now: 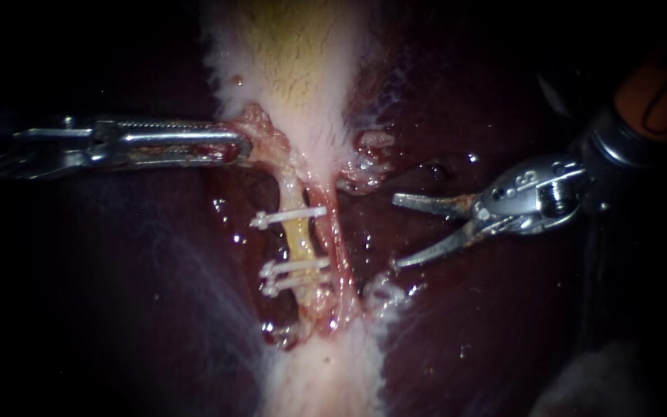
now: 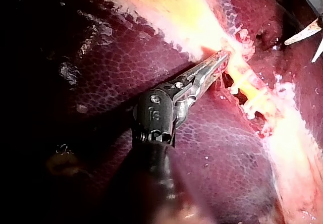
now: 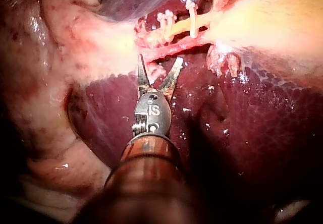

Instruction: Go to the cutting position left tube

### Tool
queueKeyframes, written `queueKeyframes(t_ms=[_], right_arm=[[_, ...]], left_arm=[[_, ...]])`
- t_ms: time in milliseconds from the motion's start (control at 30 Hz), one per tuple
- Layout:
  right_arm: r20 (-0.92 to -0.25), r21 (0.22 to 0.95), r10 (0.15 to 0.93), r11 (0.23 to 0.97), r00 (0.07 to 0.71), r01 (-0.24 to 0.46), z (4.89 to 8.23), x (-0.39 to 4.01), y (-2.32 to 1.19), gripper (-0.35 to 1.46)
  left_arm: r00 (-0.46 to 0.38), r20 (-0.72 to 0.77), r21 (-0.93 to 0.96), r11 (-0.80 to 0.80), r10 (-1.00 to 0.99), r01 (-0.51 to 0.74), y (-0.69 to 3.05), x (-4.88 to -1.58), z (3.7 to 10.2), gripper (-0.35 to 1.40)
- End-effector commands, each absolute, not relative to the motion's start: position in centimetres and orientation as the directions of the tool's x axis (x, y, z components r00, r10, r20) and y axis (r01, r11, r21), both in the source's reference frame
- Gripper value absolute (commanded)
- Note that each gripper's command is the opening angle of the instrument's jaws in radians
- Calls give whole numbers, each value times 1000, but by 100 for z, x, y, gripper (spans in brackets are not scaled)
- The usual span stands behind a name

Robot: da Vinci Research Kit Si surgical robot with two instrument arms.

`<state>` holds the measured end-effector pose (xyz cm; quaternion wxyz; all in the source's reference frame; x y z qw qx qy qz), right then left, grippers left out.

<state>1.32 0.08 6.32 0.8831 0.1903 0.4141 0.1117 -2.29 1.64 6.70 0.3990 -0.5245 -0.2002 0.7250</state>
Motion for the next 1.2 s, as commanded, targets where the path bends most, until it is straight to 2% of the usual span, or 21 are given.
queueKeyframes(t_ms=[33, 400, 700, 867, 1000, 1200], right_arm=[[-689, 429, 355, 903, 632, -39, 632, 133, 8, 145], [-689, 438, 356, 899, 632, -30, 632, 136, 7, 145], [-691, 467, 359, 884, 627, 9, 642, 178, -7, 145], [-694, 501, 355, 863, 627, 67, 658, 208, -18, 145], [-704, 493, 334, 865, 626, 93, 668, 226, -25, 145], [-700, 502, 340, 860, 628, 95, 679, 237, -23, 145]], left_arm=[[-132, -600, -710, -601, 789, -367, 163, -226, 667, -35], [-118, -589, -723, -587, 799, -365, 170, -190, 611, -35], [-117, -590, -722, -587, 799, -367, 167, -190, 609, -35], [-117, -590, -722, -587, 799, -367, 166, -190, 608, -35], [-117, -590, -722, -587, 799, -367, 166, -190, 607, -35], [-117, -590, -722, -587, 799, -367, 166, -190, 607, -35]])
